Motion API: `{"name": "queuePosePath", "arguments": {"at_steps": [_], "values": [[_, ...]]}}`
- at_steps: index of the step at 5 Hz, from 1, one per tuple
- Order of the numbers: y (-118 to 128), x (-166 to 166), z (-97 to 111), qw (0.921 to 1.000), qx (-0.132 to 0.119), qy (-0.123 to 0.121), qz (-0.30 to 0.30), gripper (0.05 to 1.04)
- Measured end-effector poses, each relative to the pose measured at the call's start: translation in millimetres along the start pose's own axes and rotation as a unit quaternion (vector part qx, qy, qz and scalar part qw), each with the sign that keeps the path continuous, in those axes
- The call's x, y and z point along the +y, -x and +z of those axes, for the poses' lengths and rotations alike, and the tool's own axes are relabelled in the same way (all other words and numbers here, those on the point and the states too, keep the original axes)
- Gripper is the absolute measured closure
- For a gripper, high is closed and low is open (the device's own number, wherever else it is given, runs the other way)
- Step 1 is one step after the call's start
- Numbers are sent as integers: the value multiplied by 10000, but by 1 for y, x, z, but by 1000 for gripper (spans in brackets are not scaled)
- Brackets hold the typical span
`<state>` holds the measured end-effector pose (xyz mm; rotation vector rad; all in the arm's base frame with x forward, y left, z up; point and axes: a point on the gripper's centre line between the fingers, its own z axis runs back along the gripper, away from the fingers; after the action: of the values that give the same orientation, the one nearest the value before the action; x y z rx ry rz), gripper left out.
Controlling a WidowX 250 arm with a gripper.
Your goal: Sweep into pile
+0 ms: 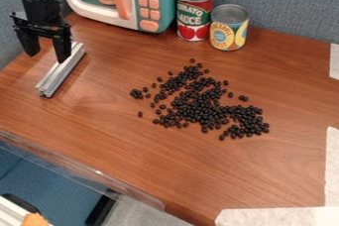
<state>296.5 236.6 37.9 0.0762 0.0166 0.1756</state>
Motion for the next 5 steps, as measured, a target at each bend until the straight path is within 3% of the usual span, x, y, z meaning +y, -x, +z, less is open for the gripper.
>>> {"name": "queuePosePath", "arguments": {"at_steps": [1, 2, 3, 5], "values": [[4, -4, -14, 9998, 155, 102, -4, 82], [11, -12, -29, 9998, 57, 166, -40, 82], [5, -10, -22, 9997, -247, 36, -40, 82], [-1, -15, -23, 9994, -299, -161, -61, 82]]}}
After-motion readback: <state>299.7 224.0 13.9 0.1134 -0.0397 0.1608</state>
